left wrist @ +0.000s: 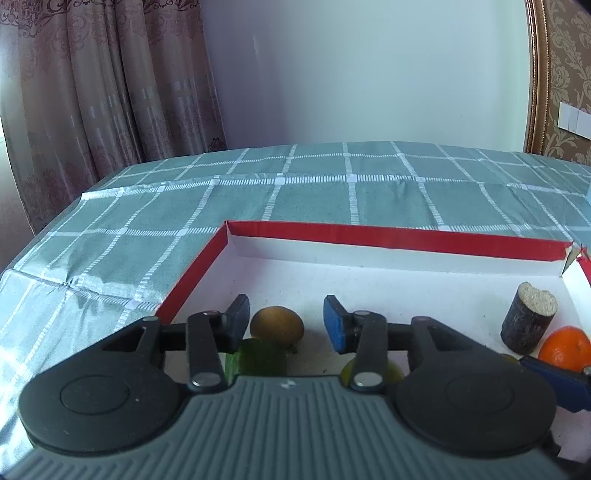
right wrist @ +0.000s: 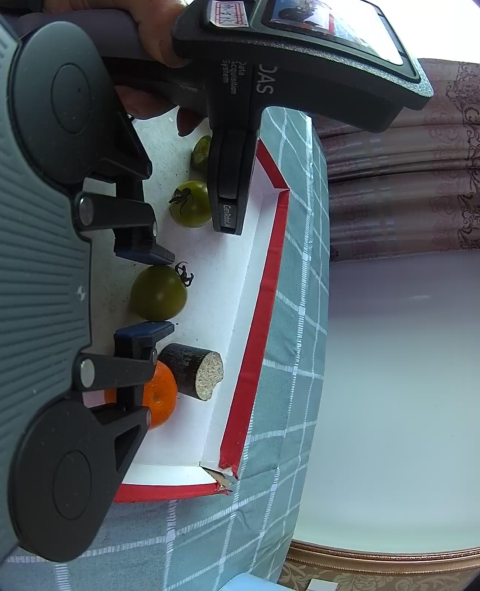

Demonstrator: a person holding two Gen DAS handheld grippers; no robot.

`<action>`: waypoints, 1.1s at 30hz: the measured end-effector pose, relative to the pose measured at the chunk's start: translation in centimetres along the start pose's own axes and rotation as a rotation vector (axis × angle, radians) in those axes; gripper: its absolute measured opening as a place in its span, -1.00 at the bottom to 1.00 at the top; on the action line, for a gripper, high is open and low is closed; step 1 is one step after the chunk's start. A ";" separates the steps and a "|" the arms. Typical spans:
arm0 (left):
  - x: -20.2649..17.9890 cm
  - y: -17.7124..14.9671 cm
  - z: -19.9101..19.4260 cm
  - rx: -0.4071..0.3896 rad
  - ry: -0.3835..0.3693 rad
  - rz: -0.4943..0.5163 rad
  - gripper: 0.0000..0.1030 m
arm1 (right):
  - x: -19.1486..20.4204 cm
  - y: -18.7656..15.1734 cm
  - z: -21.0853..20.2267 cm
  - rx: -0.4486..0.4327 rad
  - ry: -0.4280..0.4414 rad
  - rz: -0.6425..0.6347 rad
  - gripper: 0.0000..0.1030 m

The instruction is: Organize fruits

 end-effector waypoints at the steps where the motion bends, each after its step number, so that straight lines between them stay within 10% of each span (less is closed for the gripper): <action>1: 0.0 0.0 0.0 -0.001 -0.003 0.001 -0.13 | 0.0 0.0 0.0 0.000 0.000 0.001 -0.38; 10: -0.1 0.0 -1.1 -0.048 0.011 0.003 0.43 | -0.2 0.1 0.2 -0.001 0.003 0.009 -0.37; 33: 0.5 -0.8 -2.7 -0.091 0.010 -0.003 0.63 | -0.4 0.1 -0.2 -0.026 0.003 0.030 0.04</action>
Point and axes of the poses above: each gripper's, at about its wrist camera, not at the fingertips, and z roughly the way its jaws point, x to its left, y to its top, the point moved 1 cm from there along z, roughly the way its jaws point, and after that the axes turned 10 degrees about z, right-handed, at the moved point
